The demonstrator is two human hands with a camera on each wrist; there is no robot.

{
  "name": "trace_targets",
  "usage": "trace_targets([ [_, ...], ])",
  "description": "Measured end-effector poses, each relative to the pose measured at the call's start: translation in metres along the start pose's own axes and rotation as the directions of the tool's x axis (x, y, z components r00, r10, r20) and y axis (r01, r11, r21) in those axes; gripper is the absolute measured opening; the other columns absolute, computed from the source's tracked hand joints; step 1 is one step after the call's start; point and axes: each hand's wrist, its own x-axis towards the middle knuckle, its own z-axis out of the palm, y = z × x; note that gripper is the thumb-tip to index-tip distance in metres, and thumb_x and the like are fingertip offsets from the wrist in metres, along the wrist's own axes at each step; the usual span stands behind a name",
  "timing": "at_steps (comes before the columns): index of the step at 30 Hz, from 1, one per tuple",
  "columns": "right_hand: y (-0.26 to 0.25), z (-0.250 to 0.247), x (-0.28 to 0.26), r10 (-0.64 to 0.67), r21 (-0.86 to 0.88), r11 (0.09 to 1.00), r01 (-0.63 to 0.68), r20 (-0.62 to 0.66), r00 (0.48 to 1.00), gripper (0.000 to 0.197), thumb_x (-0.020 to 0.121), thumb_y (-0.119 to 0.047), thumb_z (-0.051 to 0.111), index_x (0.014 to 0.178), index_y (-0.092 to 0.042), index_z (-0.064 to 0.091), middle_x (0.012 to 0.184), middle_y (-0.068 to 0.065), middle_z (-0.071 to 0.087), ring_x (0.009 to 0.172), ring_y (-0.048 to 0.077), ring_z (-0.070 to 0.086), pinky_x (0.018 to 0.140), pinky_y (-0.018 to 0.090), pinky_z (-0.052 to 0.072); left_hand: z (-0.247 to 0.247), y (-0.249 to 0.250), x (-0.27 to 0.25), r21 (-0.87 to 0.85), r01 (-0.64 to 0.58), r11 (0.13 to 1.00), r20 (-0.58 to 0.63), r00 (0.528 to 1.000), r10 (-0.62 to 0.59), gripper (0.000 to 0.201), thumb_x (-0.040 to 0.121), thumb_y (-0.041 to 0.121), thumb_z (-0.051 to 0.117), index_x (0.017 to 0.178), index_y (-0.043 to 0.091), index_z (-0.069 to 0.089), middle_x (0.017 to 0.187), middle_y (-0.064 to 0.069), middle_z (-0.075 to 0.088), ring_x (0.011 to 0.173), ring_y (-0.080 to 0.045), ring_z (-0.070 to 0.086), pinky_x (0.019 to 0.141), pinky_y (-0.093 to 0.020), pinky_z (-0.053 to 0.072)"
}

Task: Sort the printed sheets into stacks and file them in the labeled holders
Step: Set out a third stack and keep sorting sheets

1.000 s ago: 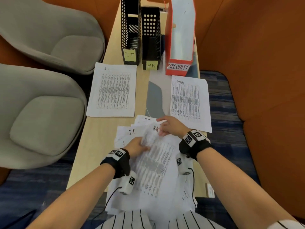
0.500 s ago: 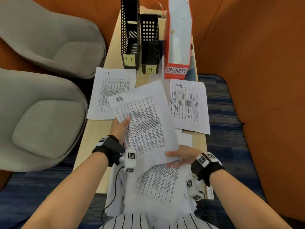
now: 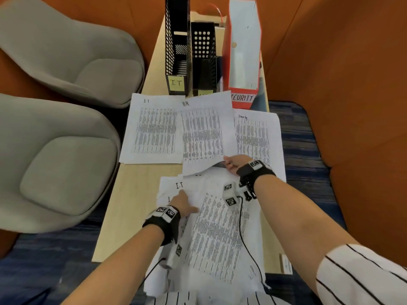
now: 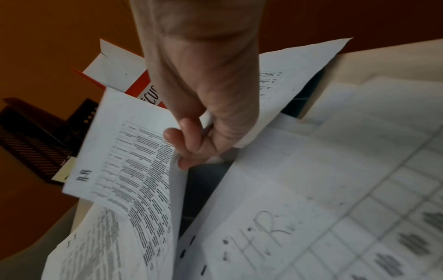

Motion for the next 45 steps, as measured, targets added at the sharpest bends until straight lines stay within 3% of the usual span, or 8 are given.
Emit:
trace_targets([
  [4,-0.01,0.005,0.011,-0.07,0.163,0.984,0.068,0.008,0.997,0.048,0.101,0.003,0.033,0.147,0.005,0.023,0.124,0.013,0.05,0.089,0.017,0.057,0.064,0.01,0.052,0.014,0.001,0.003,-0.114,-0.037,0.993,-0.076,0.997,0.029,0.061,0.079,0.03,0.074,0.12,0.004,0.037,0.116,-0.014,0.057,0.108,-0.031,0.057,0.081,-0.033,0.044],
  [8,-0.003,-0.005,0.017,-0.17,0.315,0.936,0.155,0.02,0.985,0.029,0.095,0.001,0.05,0.123,0.004,0.045,0.112,0.01,0.051,0.093,0.024,0.059,0.078,0.03,0.059,0.024,0.007,0.003,-0.136,-0.155,0.979,-0.143,0.98,0.135,0.046,0.078,0.025,0.075,0.102,0.012,0.038,0.089,-0.002,0.051,0.083,-0.021,0.053,0.069,-0.028,0.041],
  [11,0.011,-0.008,0.005,-0.255,-0.196,0.949,0.249,-0.008,0.967,0.007,0.09,-0.009,0.061,0.094,-0.011,0.055,0.105,0.009,0.058,0.094,0.02,0.061,0.084,0.029,0.058,0.03,0.013,0.002,-0.068,-0.177,0.982,-0.125,0.978,0.168,0.036,0.079,0.021,0.073,0.095,0.013,0.042,0.088,0.0,0.05,0.084,-0.019,0.051,0.07,-0.027,0.038],
  [17,0.057,-0.034,-0.035,-0.34,-0.815,0.411,0.408,0.279,0.898,0.045,0.083,-0.007,0.064,0.126,-0.019,0.057,0.113,-0.002,0.051,0.097,0.017,0.054,0.066,0.019,0.042,0.031,0.014,0.0,-0.238,-0.276,0.931,-0.22,0.949,0.225,0.028,0.083,0.004,0.052,0.066,0.024,0.046,0.071,0.007,0.051,0.078,-0.019,0.05,0.059,-0.019,0.036],
  [21,0.083,-0.045,-0.053,-0.443,-0.768,0.445,0.462,0.259,0.858,0.025,0.079,0.001,0.056,0.07,-0.018,0.07,0.081,-0.001,0.067,0.078,0.017,0.059,0.072,0.026,0.044,0.026,0.011,0.002,-0.387,-0.266,0.883,-0.154,0.963,0.222,0.026,0.086,0.001,0.047,0.07,0.019,0.056,0.089,-0.002,0.06,0.09,-0.022,0.053,0.074,-0.027,0.038],
  [28,0.105,-0.068,-0.067,-0.306,-0.903,0.234,0.359,0.283,0.909,0.019,0.088,-0.01,0.046,0.087,-0.006,0.065,0.094,0.015,0.067,0.08,0.021,0.057,0.066,0.023,0.044,0.026,-0.014,-0.001,0.275,0.046,0.96,-0.269,0.963,0.031,0.044,0.078,0.028,0.064,0.116,0.018,0.044,0.117,-0.006,0.045,0.109,-0.029,0.051,0.088,-0.04,0.043],
  [39,0.099,-0.034,-0.079,-0.524,-0.747,-0.252,0.615,0.639,0.562,0.019,0.078,-0.009,0.057,0.086,-0.012,0.074,0.133,0.004,0.061,0.133,0.026,0.044,0.115,0.044,0.027,-0.022,-0.03,-0.018,-0.294,-0.312,0.903,-0.21,0.943,0.258,0.023,0.081,-0.003,0.065,0.086,0.019,0.069,0.093,-0.002,0.069,0.088,-0.016,0.063,0.084,-0.025,0.047],
  [45,0.091,-0.009,-0.076,-0.509,-0.824,-0.212,0.526,0.552,0.66,0.018,0.082,-0.013,0.049,0.079,-0.008,0.066,0.084,0.005,0.066,0.082,0.023,0.058,0.084,0.043,0.049,-0.037,0.007,-0.029,-0.568,-0.42,0.708,-0.281,0.907,0.312,0.023,0.086,0.007,0.065,0.108,0.012,0.063,0.107,-0.009,0.069,0.087,-0.016,0.067,0.083,-0.028,0.049],
])
